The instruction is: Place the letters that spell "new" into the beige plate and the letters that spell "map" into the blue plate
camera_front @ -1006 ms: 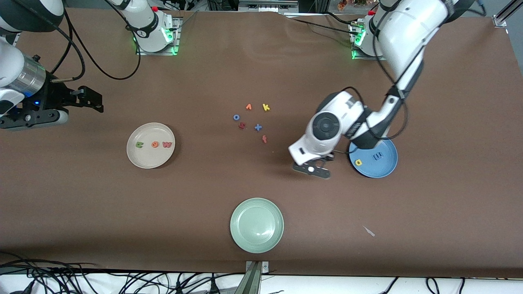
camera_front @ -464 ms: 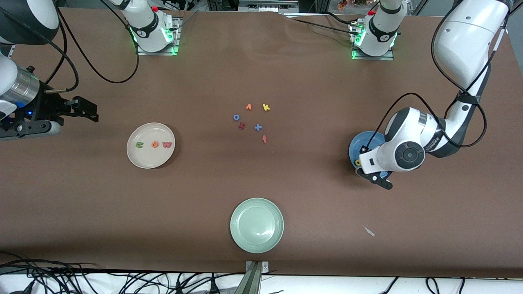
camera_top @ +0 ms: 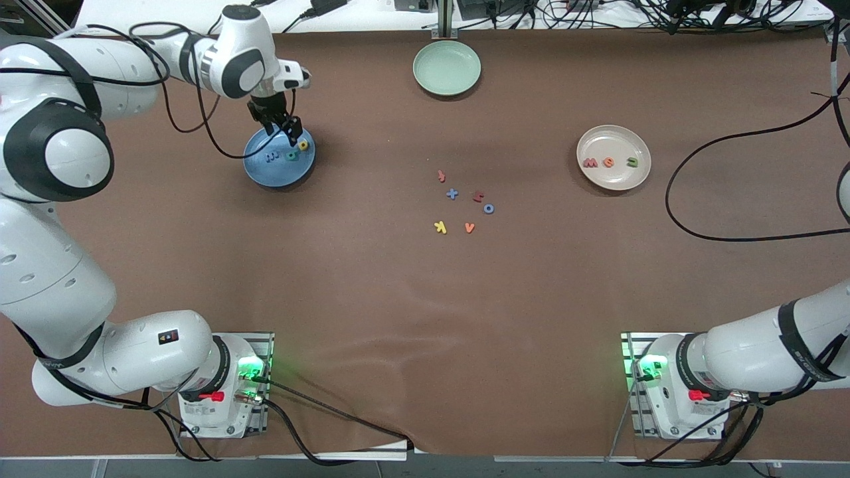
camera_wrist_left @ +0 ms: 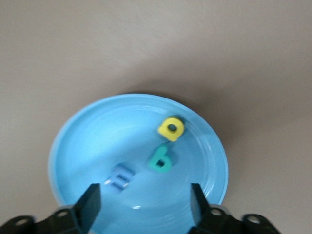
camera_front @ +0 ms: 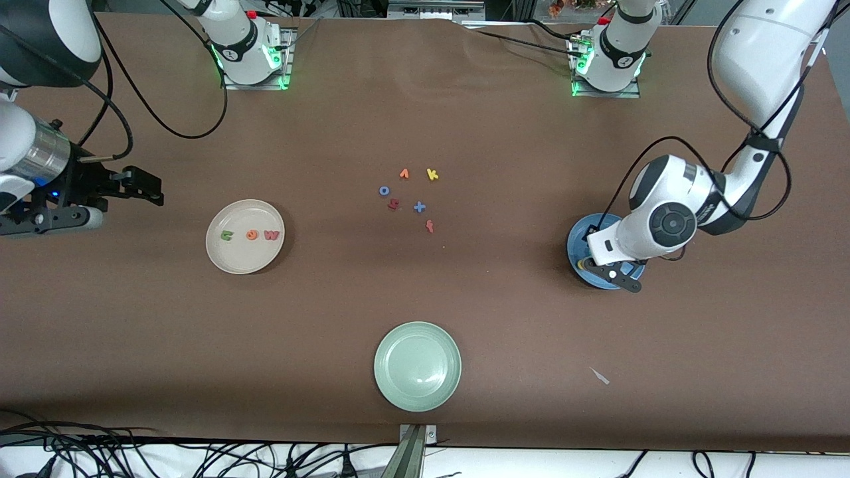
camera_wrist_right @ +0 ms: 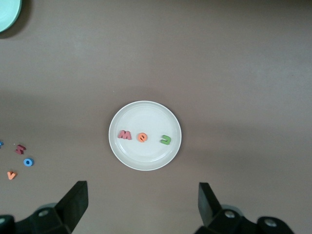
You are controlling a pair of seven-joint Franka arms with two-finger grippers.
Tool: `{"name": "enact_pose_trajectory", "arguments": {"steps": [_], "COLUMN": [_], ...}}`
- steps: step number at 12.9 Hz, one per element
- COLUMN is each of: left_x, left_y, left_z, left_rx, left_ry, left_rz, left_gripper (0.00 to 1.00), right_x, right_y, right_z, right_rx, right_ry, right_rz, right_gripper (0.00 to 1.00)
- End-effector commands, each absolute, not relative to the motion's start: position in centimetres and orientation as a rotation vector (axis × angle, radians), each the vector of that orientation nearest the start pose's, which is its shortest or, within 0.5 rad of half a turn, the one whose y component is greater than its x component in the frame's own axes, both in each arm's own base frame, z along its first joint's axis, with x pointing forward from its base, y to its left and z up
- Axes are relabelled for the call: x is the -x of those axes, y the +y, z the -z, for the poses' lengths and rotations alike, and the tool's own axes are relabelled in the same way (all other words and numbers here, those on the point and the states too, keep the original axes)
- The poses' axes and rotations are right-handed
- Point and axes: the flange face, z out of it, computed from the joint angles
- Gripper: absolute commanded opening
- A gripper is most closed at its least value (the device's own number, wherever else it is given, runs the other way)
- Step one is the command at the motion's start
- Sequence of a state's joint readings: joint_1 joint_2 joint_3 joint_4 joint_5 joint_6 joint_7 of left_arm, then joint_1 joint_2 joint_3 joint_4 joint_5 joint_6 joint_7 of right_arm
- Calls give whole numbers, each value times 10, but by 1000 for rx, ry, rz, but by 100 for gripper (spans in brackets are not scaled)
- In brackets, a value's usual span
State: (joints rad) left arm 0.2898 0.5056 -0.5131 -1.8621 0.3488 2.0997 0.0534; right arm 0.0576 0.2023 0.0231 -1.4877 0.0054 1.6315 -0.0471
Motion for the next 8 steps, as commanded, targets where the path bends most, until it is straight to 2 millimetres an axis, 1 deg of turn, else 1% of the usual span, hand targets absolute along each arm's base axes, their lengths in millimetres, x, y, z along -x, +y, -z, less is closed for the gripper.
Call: {"name": "enact_pose_trajectory", "arguments": {"steps": [1,2,4,5,6,7,8], "left_x": [-621,-628,-641,-645,-644,-640,-640], "left_y": [-98,-97,-87,-78,-74,-61,-45], "left_z": [-349,-390,-461,-498,-523,-551,-558], "left_rx": [3032,3029,3049,3085,3128,3136,3119], "left_ry": [562,536,473,427,398,341,285], "left_rz": [-213,-167,-112,-107,-92,-21,1], "left_gripper": [100,100,100,100,100,100,100], "right_x": [-621,-621,-622,-623,-622,-620,-618], "right_y": [48,49,52,53,53,53,51], "right_z": [-555,-556,-558,-562,-564,-567,-572], "right_rx": [3114,3114,3115,3114,3112,3115,3119], "right_ry": [-213,-213,-218,-222,-222,-223,-221], "right_rz": [-84,-82,-70,-48,-53,-53,-41], "right_gripper": [100,100,100,100,100,100,100]}}
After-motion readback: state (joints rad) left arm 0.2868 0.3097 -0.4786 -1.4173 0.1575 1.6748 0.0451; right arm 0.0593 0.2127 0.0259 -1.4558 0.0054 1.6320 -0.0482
